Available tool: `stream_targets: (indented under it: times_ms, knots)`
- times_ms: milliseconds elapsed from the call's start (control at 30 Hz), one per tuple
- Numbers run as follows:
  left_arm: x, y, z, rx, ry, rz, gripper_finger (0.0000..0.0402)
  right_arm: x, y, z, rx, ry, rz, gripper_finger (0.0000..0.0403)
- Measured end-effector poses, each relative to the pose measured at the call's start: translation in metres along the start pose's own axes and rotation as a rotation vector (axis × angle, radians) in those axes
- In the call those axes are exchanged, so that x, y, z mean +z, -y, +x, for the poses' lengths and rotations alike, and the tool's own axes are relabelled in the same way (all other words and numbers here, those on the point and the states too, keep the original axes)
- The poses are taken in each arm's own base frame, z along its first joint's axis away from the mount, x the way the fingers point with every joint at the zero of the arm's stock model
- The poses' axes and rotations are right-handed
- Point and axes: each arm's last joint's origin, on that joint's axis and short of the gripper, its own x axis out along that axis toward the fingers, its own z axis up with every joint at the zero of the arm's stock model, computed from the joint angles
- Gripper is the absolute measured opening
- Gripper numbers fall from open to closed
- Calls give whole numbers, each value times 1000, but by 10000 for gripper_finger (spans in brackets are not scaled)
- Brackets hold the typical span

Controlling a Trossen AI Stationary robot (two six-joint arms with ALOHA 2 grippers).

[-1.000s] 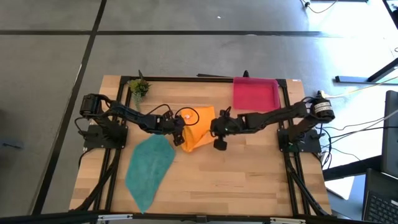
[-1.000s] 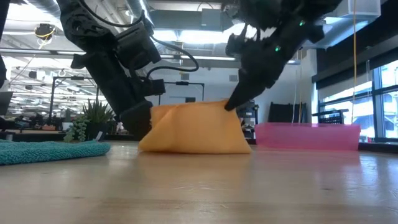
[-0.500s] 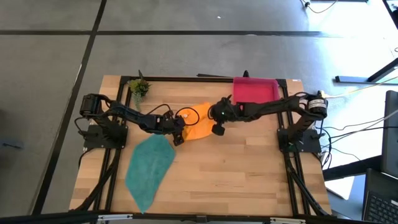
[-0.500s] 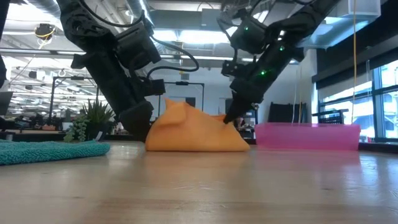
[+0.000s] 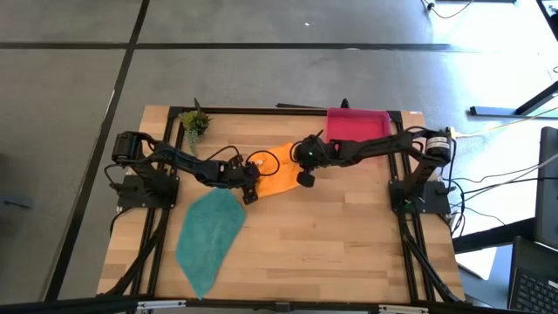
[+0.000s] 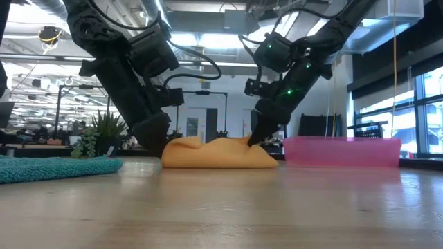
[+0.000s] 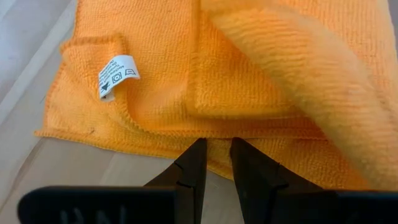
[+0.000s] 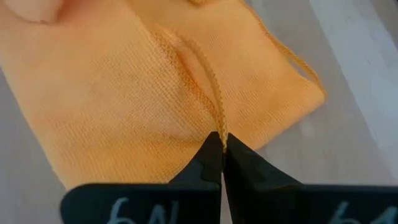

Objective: Roll microfiber towels into tight, uniform cylinder then place into a basket
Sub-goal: Fold the orange microfiber towel

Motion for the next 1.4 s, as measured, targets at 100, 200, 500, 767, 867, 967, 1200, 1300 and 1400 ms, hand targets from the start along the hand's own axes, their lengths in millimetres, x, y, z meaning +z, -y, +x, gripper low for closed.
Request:
stream_targets:
  times_ms: [100, 200, 500, 767, 867, 967, 1200, 1300, 1400]
  knots:
    - [0, 0, 0, 0, 0, 0, 69, -2, 1, 3, -2, -7, 2, 10]
    - [0, 0, 0, 0, 0, 0, 69, -1, 1, 3, -2, 3, 3, 23]
    - [0, 0, 0, 0, 0, -1, 69, 2, 1, 3, -5, 34, 2, 82]
    - [2, -4, -8, -8, -14, -5, 69, 26, 9, -13, -45, 29, -9, 140]
    - [12, -6, -19, -1, 22, -16, 69, 39, 11, -20, -45, 9, -13, 144]
    - [21, -8, -30, 17, 44, -13, 69, 48, 11, -25, -38, 4, -22, 144]
    - [36, -3, -52, -44, 106, -20, 69, 42, -8, -23, 157, 3, -76, 145]
    - [34, 12, -48, -155, 94, 39, 69, 29, -15, -17, 205, -8, -86, 145]
    - [26, 25, -36, -172, 60, 86, 69, 19, -20, -13, 231, 21, -93, 145]
